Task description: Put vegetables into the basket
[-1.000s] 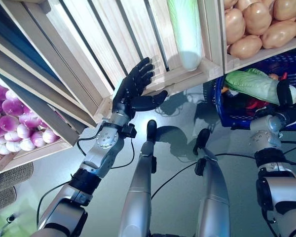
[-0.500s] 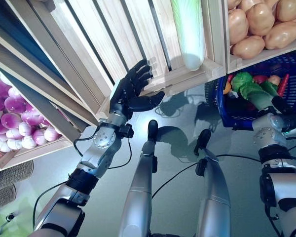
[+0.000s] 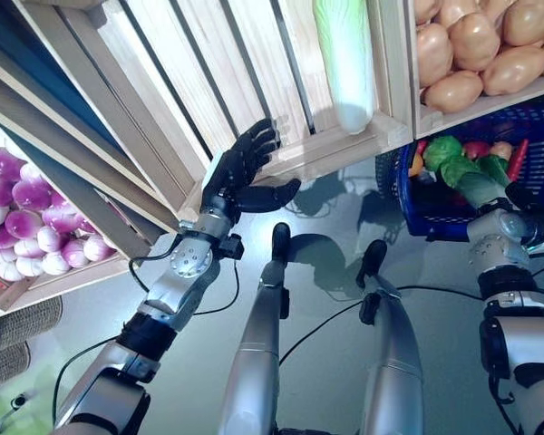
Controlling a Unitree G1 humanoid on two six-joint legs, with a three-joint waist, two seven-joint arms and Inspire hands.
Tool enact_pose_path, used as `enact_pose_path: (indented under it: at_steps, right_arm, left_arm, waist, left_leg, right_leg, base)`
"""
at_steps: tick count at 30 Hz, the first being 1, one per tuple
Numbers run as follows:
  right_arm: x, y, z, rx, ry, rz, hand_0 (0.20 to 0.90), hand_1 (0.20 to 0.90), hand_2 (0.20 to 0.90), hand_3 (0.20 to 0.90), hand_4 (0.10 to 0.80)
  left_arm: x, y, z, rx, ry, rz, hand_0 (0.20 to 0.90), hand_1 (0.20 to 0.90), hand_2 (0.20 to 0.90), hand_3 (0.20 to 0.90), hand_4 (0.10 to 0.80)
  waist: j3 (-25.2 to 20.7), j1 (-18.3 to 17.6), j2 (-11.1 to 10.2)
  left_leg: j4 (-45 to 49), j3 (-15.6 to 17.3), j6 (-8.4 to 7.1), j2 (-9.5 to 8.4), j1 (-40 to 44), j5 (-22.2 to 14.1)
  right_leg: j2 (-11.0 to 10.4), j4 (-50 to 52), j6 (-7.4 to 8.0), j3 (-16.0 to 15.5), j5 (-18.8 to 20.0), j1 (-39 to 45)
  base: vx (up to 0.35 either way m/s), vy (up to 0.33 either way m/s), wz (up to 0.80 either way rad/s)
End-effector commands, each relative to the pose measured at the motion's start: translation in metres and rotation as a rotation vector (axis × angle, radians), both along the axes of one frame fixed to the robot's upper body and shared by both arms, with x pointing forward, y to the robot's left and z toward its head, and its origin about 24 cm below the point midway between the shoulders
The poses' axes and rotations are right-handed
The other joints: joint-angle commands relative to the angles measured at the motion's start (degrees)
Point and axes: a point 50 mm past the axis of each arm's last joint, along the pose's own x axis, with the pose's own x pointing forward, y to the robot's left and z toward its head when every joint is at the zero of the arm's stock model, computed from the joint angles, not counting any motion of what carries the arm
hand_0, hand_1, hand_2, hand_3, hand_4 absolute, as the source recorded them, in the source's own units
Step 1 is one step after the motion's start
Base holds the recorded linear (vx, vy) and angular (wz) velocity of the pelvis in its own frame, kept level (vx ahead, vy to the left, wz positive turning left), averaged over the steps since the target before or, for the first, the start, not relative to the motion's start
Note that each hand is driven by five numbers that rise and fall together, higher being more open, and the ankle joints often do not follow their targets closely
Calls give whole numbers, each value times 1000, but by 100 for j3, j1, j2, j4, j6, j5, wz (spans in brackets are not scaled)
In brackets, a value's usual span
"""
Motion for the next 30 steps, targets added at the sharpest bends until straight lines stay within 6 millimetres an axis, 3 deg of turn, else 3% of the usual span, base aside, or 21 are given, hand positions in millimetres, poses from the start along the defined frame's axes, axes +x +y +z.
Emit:
enact_pose_path:
  at_steps: [1,6,10,14,22,30]
  right_arm:
    - [-20,-14,22,-206,-139,-87,900,900,900,900,800]
    - [-34,7,0,-323,-145,-35,900,900,900,900,800]
    - [-48,25,-2,-500,-134,-19,900,900,900,900,800]
    - [-62,40,2,-672,-144,74,900,900,900,900,800]
    - [-81,44,-12,-756,-152,272,900,900,900,900,800]
    - [-83,42,-10,-815,-123,368,900,900,900,900,800]
  left_arm:
    - [-20,2,60,-26,-376,16,900,900,900,900,800]
    - [-28,15,75,-18,-481,111,900,900,900,900,800]
    - [-35,23,80,64,-556,187,900,900,900,900,800]
    - [-43,34,84,254,-643,305,900,900,900,900,800]
    - [-45,58,92,705,-660,439,900,900,900,900,800]
    - [-34,67,112,1040,-711,563,900,900,900,900,800]
  waist:
    - [1,-116,211]
    - [1,-274,120]
    - [1,-396,52]
    - [1,-528,26]
    - [1,-763,111]
    - [1,-1004,252]
  left_leg:
    - [37,235,145,-375,394,-373]
    - [79,337,129,-322,668,-477]
    - [152,381,121,-268,820,-551]
    - [126,461,101,-185,972,-531]
    - [213,687,34,-113,1150,-620]
    - [155,884,-34,-48,1135,-510]
  right_leg:
    - [358,-314,-152,-186,169,621]
    - [417,-234,-193,-126,14,900]
    - [461,-141,-216,-85,-91,1055]
    - [508,-106,-221,-4,-175,1178]
    - [497,66,-208,187,-407,1265]
    - [498,51,-216,337,-427,1163]
  base:
    - [54,133,-8]
    - [53,81,-8]
    - [60,72,-1]
    - [38,112,-9]
    - [35,118,-12]
    - [25,114,-10]
